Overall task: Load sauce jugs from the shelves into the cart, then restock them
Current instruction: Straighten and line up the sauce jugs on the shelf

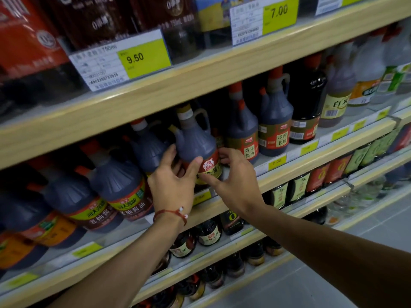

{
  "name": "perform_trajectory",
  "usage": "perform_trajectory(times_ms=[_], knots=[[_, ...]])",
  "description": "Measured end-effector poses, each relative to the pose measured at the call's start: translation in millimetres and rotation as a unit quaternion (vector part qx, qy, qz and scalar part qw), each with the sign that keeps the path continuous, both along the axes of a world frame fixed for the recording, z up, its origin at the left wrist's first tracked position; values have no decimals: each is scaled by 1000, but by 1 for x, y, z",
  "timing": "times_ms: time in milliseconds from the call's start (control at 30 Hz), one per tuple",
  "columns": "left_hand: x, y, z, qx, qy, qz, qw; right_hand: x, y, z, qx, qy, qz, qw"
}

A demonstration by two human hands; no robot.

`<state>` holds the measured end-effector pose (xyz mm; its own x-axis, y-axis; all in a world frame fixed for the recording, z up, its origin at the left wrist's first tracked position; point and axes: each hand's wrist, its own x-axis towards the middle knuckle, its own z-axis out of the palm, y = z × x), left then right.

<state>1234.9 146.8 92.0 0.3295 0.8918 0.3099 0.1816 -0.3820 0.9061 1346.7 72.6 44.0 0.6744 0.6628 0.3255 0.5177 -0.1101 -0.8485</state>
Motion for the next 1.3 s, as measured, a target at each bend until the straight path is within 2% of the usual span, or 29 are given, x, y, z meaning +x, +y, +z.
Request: perform_trajectory(times_ms=[300,433,700,900,1033,1167,1300], knots=[[28,17,-10,-38,-23,-39,998,11,9,-4,10,6,-65,998],[32,23,-16,-25,-7,-40,999,14,12,-6,9,4,-80,997],[36,21,-18,-17,8,-6,1000,16,17,-4,-15,-4,-77,997],[37,22,-15,19,69,-1,997,9,20,-4,3,15,-74,997],[24,10,-7,-7,41,-29,999,8,9,-8,20,9,-46,999],[-18,0,6,107,47,30,993,-3,1,-3,35,-29,-18,999],[-46,17,13,185,58,78,978,-27,10,2,-2,-76,53,996]])
